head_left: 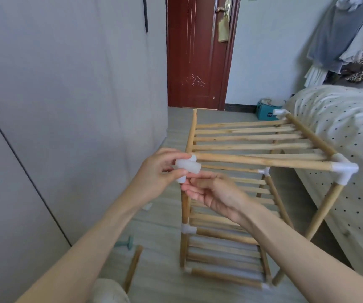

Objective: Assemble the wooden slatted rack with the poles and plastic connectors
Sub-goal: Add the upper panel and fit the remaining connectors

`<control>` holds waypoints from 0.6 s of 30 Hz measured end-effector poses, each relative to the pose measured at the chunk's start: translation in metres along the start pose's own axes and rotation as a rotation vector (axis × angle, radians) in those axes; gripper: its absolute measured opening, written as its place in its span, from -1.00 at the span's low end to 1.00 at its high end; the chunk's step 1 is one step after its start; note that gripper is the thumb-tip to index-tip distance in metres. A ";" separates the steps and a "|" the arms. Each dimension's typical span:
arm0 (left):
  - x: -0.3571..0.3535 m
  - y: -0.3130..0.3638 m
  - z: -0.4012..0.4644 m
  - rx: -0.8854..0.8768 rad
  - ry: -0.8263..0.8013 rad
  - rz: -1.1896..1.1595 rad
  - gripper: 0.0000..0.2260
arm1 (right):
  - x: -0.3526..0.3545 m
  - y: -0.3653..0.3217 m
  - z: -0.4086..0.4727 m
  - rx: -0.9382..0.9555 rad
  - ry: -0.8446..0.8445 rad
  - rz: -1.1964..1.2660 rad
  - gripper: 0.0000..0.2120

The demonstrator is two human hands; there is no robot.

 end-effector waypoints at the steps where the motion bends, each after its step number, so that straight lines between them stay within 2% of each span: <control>1: 0.000 0.000 0.001 0.031 -0.002 -0.036 -0.66 | 0.001 -0.002 0.001 0.012 0.001 -0.013 -0.75; 3: 0.001 0.000 0.006 0.080 0.071 -0.065 -0.68 | 0.004 -0.006 0.003 0.029 0.022 -0.048 -0.79; 6: 0.009 -0.007 0.011 0.086 0.291 -0.121 -0.71 | 0.015 -0.009 0.007 0.034 0.093 -0.043 -0.89; 9: 0.018 -0.018 0.015 0.114 0.415 -0.139 -0.75 | 0.027 -0.009 0.012 0.052 0.193 0.098 -0.82; 12: 0.011 -0.021 0.017 0.126 0.434 -0.112 -0.73 | 0.032 -0.013 0.017 0.099 0.260 0.174 -0.76; 18: -0.002 -0.017 0.021 0.090 0.412 -0.058 -0.66 | 0.028 -0.021 0.014 0.182 0.244 0.213 -0.78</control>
Point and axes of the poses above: each hand's wrist, its own z-axis towards the middle knuckle, its own x-axis out of the back of the hand, y = z × x, the point moved 3 cm from there along z, towards the middle knuckle, and after that the axes turned 3 degrees about -y, right-handed, at the moved point
